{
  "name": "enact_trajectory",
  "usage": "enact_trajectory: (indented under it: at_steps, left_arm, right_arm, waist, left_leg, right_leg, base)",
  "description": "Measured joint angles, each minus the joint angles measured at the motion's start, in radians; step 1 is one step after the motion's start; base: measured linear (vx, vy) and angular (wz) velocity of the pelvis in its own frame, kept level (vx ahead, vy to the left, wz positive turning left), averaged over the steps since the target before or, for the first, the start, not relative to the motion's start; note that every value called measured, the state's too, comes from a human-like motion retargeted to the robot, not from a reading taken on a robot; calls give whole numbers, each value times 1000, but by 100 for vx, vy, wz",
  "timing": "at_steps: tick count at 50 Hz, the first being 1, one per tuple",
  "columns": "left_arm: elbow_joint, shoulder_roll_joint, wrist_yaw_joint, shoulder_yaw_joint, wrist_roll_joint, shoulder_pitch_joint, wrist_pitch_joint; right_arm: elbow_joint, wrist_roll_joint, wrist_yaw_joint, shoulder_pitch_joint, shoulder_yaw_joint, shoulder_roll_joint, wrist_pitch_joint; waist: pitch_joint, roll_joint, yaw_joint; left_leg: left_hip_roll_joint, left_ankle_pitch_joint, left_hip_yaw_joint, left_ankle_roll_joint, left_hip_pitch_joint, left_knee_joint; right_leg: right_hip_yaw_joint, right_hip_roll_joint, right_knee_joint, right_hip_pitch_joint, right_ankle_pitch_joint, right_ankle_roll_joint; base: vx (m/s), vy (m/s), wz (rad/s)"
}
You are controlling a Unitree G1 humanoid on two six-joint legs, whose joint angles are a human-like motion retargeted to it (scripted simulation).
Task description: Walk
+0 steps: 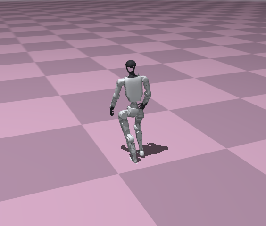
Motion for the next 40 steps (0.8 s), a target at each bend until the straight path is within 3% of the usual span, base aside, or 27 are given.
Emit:
enact_trajectory:
  at_steps: [5,8,10,12,15,17,19,20,23,28,32,37,40]
  left_arm:
    - [-27,10,3,17,0,-119,-33]
    - [-44,-2,-8,26,4,-117,-43]
    - [-45,-18,-20,36,-2,-88,-42]
    - [-31,-46,-40,47,-10,-30,-34]
    - [20,-72,-66,44,-3,75,-24]
    - [52,-83,-89,36,24,146,-17]
    - [74,-86,-107,28,51,201,-8]
    - [83,-87,-111,25,60,226,-4]
    - [93,-76,-118,36,69,269,3]
    - [54,-68,-96,97,21,320,5]
    - [29,-84,-57,125,-5,353,-4]
    - [21,-100,-19,128,1,365,-12]
    - [18,-108,-12,129,-8,376,-11]
  right_arm:
    - [114,-23,1,22,-31,4,22]
    - [196,-59,6,47,-56,-1,42]
    - [253,-84,6,66,-80,-4,57]
    - [326,-112,7,76,-111,-17,60]
    - [377,-111,-5,105,-149,-24,69]
    - [384,-97,-9,120,-170,-29,70]
    - [380,-86,-18,126,-185,-36,68]
    - [377,-83,-25,128,-189,-37,66]
    - [364,-78,-48,105,-196,-36,61]
    - [320,-71,-81,17,-196,-27,54]
    - [287,-76,-102,-69,-173,-30,43]
    - [261,-109,-106,-170,-140,-37,35]
    - [248,-113,-102,-185,-128,-24,33]
  waist:
    - [22,102,-29]
    - [4,130,-23]
    - [-7,141,-18]
    - [18,194,-21]
    - [36,261,-11]
    - [26,356,8]
    - [19,396,42]
    - [20,399,61]
    - [20,398,131]
    - [38,327,242]
    - [47,267,294]
    - [0,175,309]
    - [-36,144,329]
  left_leg:
    - [96,-62,-23,-36,102,17]
    - [117,-36,-28,-73,146,18]
    - [129,-15,-49,-96,175,59]
    - [192,-37,-64,-148,155,301]
    - [280,29,-68,-263,15,783]
    - [395,154,-78,-353,-137,1105]
    - [474,236,-62,-378,-247,1308]
    - [510,236,-49,-375,-289,1391]
    - [634,93,-1,-282,-453,1554]
    - [673,-105,93,-191,-672,1474]
    - [631,-162,186,-172,-774,1171]
    - [464,-105,271,-161,-778,643]
    - [441,-86,295,-131,-782,661]
  right_leg:
    - [-39,195,-455,-71,49,80]
    - [-41,250,-597,-79,75,101]
    - [-38,264,-572,-65,97,84]
    - [-78,301,-563,39,118,47]
    - [-128,374,-535,145,114,-16]
    - [-190,472,-601,209,111,-72]
    - [-210,521,-638,267,82,-109]
    - [-213,531,-625,290,53,-122]
    - [-216,557,-697,401,15,-140]
    - [-183,519,-811,596,-62,-138]
    - [-178,452,-837,708,-141,-114]
    - [-215,337,-793,741,-192,-56]
    - [-238,270,-690,744,-184,-22]
  base:
    - [69,3,42]
    - [72,-4,12]
    - [80,-7,2]
    - [84,-9,9]
    - [71,-9,2]
    - [65,-5,3]
    - [70,-5,-2]
    - [72,-8,6]
    - [71,-7,9]
    - [73,-1,-4]
    - [74,8,-1]
    - [72,14,9]
    - [76,14,-21]
